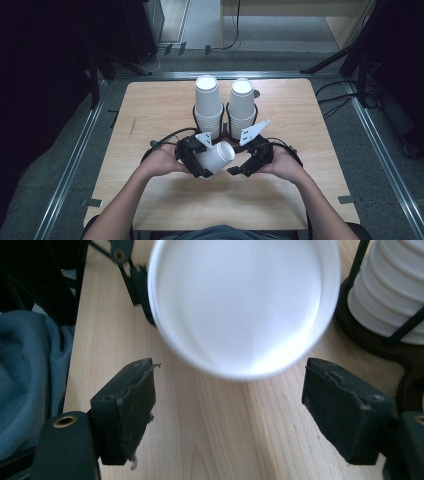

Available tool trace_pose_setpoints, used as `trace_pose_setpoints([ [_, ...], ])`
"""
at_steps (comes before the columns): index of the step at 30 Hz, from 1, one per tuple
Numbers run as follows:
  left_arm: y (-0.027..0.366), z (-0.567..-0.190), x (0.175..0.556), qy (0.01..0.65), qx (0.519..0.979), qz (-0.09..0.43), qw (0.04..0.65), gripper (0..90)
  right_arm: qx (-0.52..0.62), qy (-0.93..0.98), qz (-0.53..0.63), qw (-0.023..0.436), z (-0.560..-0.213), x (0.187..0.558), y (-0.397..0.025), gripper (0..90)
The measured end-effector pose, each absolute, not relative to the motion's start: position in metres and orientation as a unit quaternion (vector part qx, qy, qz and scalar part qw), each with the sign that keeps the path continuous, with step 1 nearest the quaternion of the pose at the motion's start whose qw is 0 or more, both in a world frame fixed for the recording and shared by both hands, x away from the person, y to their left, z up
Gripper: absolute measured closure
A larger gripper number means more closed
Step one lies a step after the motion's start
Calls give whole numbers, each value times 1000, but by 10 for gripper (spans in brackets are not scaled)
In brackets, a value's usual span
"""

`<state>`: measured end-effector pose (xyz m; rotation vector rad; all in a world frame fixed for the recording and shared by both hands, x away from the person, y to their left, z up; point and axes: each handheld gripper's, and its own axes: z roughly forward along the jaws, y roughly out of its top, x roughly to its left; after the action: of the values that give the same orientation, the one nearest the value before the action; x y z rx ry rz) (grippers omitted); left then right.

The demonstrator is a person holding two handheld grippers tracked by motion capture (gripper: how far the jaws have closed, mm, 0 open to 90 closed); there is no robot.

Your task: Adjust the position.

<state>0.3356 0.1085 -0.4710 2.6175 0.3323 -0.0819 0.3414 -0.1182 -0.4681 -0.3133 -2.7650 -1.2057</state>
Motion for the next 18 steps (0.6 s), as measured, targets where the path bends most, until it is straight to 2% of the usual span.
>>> trace_pose_setpoints([
  [11,92,-480,330,91,967,-51,230,166,-76,-913,-396,64,-464,336,-104,206],
  [18,93,-479,327,79,967,-51,237,156,-59,-918,-388,54,-464,333,-99,245],
])
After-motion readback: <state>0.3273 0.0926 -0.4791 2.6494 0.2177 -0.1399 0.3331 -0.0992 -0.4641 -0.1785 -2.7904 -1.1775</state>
